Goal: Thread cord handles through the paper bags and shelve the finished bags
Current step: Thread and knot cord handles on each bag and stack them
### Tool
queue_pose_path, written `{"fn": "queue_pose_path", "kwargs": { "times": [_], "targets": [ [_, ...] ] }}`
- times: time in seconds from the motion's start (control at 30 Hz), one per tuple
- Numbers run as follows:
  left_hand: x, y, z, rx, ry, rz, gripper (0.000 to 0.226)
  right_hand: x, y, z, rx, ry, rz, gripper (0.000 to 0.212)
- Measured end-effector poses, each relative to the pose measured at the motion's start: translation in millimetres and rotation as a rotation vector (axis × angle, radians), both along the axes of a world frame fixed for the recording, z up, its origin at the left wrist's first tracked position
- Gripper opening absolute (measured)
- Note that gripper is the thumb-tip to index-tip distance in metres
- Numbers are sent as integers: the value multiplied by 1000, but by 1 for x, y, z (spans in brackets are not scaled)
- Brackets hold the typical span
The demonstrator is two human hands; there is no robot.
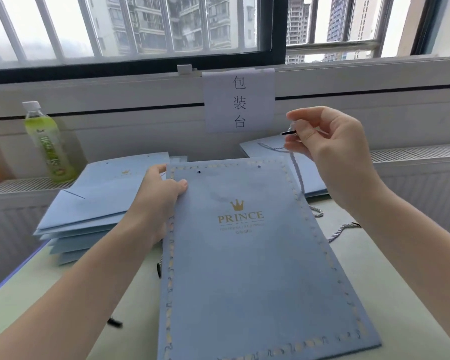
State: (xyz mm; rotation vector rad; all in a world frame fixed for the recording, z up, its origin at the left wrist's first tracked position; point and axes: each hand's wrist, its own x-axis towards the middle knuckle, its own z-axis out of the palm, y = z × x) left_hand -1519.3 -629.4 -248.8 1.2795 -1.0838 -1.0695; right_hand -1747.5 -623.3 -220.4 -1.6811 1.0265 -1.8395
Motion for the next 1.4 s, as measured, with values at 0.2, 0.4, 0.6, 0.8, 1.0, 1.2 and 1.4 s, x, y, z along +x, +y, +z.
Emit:
{"fn": "queue_pose_path", "kwargs": {
  "times": [0.2,0.4,0.6,0.8,1.0,1.2,1.4],
  "targets": [
    [-22,13,-2,88,-461,-184,45,8,14,8,241,-319,519,16],
    [-28,22,-16,-79,-1527,-20,32,11,18,5,337,-318,802,19],
    [-45,30,-8,-554,-651,-389,43,17,15,-7,341,-168,923,19],
    [-46,31,-7,-477,-303,-383,15,28,18,-16,354,56,853,15],
    [-36,20,-11,-452,-285,-241,16,27,11,-20,293,128,451,11],
    [-25,14,-2,-436,33,-99,35,23,-1,-38,493,705,374,23],
    [-15,6,-2,-430,99,158,38,13,-8,-36,103,837,-100,31]
  ]
}}
